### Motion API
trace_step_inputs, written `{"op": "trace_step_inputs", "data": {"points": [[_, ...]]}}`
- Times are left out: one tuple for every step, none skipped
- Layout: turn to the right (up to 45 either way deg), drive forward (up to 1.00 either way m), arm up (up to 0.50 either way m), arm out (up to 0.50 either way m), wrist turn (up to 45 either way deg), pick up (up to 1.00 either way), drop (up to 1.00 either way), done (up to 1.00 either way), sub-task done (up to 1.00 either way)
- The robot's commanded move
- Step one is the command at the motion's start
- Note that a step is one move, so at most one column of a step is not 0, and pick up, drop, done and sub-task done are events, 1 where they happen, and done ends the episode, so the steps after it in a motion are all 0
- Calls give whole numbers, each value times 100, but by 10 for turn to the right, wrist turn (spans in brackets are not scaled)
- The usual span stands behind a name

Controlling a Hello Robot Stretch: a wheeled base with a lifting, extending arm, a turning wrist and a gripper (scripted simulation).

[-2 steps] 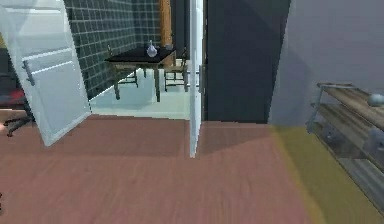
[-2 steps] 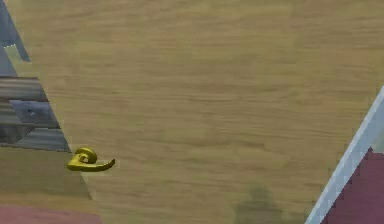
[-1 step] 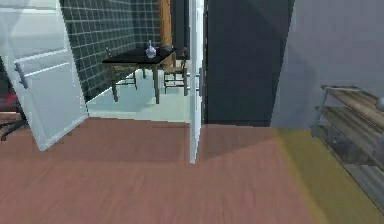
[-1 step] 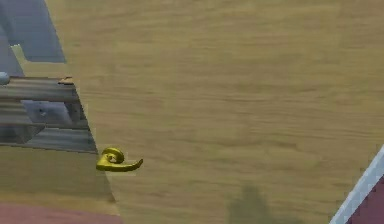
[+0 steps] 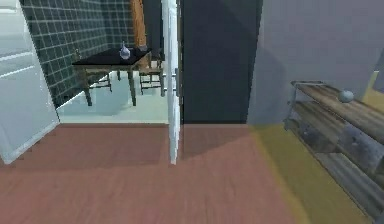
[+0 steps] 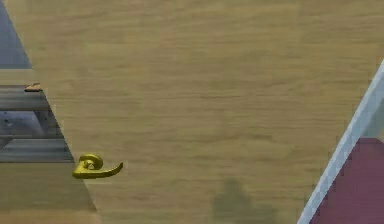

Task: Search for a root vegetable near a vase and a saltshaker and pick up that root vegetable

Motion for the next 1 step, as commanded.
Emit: {"op": "trace_step_inputs", "data": {"points": [[0,55,0,0,0,0,0,0,0]]}}
